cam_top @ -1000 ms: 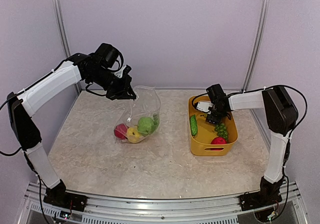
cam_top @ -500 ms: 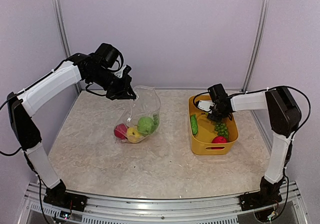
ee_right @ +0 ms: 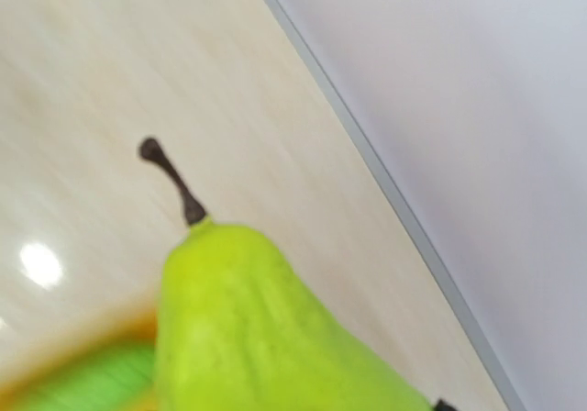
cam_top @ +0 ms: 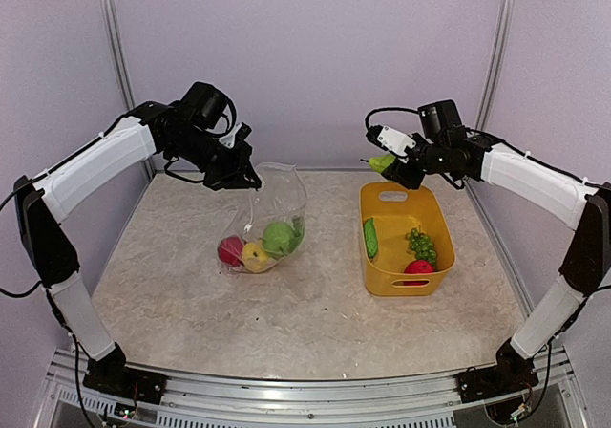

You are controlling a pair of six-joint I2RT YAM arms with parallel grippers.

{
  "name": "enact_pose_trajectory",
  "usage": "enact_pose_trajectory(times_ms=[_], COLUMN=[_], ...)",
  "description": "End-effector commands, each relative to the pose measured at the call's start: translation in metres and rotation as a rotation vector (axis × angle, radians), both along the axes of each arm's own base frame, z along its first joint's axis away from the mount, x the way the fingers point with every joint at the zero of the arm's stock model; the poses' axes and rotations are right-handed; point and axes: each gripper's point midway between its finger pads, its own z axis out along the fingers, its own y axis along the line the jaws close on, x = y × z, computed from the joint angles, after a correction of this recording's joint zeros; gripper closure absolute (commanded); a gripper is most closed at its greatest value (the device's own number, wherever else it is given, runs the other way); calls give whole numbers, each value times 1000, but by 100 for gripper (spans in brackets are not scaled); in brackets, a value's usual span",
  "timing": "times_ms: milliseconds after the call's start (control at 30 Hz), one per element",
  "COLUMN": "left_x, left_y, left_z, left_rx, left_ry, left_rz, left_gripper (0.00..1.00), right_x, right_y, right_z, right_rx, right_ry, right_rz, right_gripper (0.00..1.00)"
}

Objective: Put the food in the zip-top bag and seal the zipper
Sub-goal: Pick up the fake fruit from the bin, then place the fake fruit in the zipper food storage bag.

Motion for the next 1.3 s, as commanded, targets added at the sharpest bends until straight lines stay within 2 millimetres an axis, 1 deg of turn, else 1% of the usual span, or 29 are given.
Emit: enact_pose_trajectory(times_ms=[0,67,167,233,267,367,567,600,700,733,767,800,833,867,967,1000,1067,1167,1267], left_x=[4,4,3,2,2,0,-5,-5,-6,-7,-8,-7,-7,-8,-9,-9,-8,-5,-5], left_y=[-6,-7,-8,-7,-7,-6,-8,-8,-7,-6,-6,-4,-2,0,6,8,13,18,16], left_z=[1,3,5,7,9,15,31,32,36,36,38,39,40,40,41,42,43,40,39], left_rx=[-15,-16,-18,-17,-18,-25,-52,-55,-59,-59,-61,-59,-56,-52,-48,-51,-52,-53,-61], left_ry=[-1,-3,-5,-5,-8,-20,-45,-48,-57,-58,-63,-65,-69,-70,-77,-82,-89,-89,-80], left_rz=[-5,-5,-4,-3,-2,0,-5,-5,-2,-2,-2,2,7,9,22,27,36,50,38], left_gripper=[100,100,100,100,100,100,100,100,100,100,100,100,100,100,100,100,100,100,100], right_x=[-59,-67,-79,-87,-90,-96,-101,-102,-100,-98,-95,-92,-89,-88,-88,-88,-95,-111,-124], right_y=[66,87,114,132,139,159,194,201,219,224,228,230,230,229,218,214,206,196,195], right_z=[52,74,100,111,113,111,97,92,68,60,55,51,51,58,68,69,66,49,27], right_rx=[274,365,485,540,554,597,672,677,674,672,670,662,644,621,554,527,470,354,214], right_ry=[122,156,200,236,247,279,347,362,413,435,458,477,479,443,367,345,327,328,296], right_rz=[321,402,519,592,617,678,755,765,764,759,746,732,726,733,710,697,704,736,761], right_gripper=[59,58,57,56,56,55,54,53,46,35,25,16,11,10,5,4,7,16,26])
